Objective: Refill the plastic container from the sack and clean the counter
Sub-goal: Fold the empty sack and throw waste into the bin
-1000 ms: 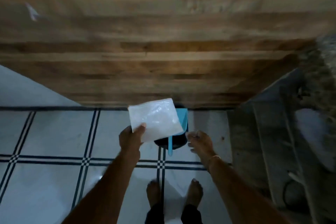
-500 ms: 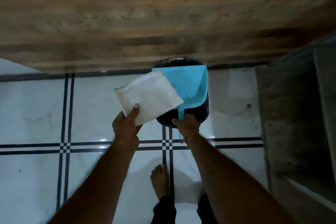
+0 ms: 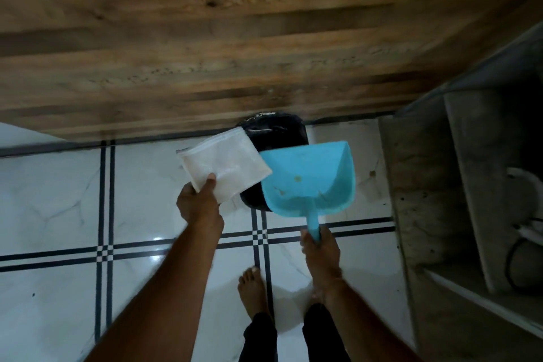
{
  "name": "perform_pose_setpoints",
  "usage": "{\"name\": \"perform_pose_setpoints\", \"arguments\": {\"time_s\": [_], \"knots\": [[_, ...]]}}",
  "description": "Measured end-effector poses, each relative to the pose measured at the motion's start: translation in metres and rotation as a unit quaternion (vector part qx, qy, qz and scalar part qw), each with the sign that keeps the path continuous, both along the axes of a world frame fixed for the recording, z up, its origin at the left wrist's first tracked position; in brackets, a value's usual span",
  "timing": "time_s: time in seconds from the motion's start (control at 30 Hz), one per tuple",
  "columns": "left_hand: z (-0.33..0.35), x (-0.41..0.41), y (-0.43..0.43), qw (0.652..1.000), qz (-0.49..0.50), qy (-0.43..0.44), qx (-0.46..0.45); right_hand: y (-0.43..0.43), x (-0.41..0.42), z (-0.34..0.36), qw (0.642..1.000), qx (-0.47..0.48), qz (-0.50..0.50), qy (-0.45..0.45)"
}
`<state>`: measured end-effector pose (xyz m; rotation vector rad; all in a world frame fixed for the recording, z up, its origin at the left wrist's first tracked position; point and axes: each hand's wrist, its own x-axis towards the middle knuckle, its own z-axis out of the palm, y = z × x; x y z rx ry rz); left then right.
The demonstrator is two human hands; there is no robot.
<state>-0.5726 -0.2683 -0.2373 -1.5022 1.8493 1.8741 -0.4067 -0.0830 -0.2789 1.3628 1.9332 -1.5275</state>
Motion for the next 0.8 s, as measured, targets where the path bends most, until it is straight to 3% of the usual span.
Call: {"name": "perform_pose_setpoints", "arguments": {"time_s": [0.07, 0.2, 0.3, 0.4, 0.53, 0.67, 0.8], "knots": [[-0.004, -0.008, 0.011, 0.999, -0.019, 0.001, -0.04, 0.011, 0.026, 0.0, 0.999, 0.018, 0.008, -0.047], [-0.031, -0.018, 0.037, 0.983, -0.111, -0.016, -0.148, 0.018, 0.052, -0.012, 0.994, 0.032, -0.106, 0.007], [-0.062, -0.022, 0.053, 0.962, -0.195, -0.023, -0.191, 0.026, 0.053, -0.033, 0.996, 0.015, -0.088, 0.014], [-0.088, -0.024, 0.065, 0.943, -0.257, -0.032, -0.207, 0.036, 0.046, -0.056, 1.0, 0.001, -0.026, -0.01], [-0.107, -0.029, 0.076, 0.922, -0.334, -0.079, -0.18, 0.046, 0.033, -0.063, 0.996, -0.033, -0.078, 0.036], [-0.088, -0.036, 0.086, 0.883, -0.412, -0.108, -0.196, 0.057, 0.027, -0.043, 0.991, -0.073, -0.097, 0.052], [-0.022, -0.027, 0.09, 0.856, -0.467, -0.056, -0.214, 0.065, 0.036, 0.009, 0.993, -0.078, -0.082, 0.034]]}}
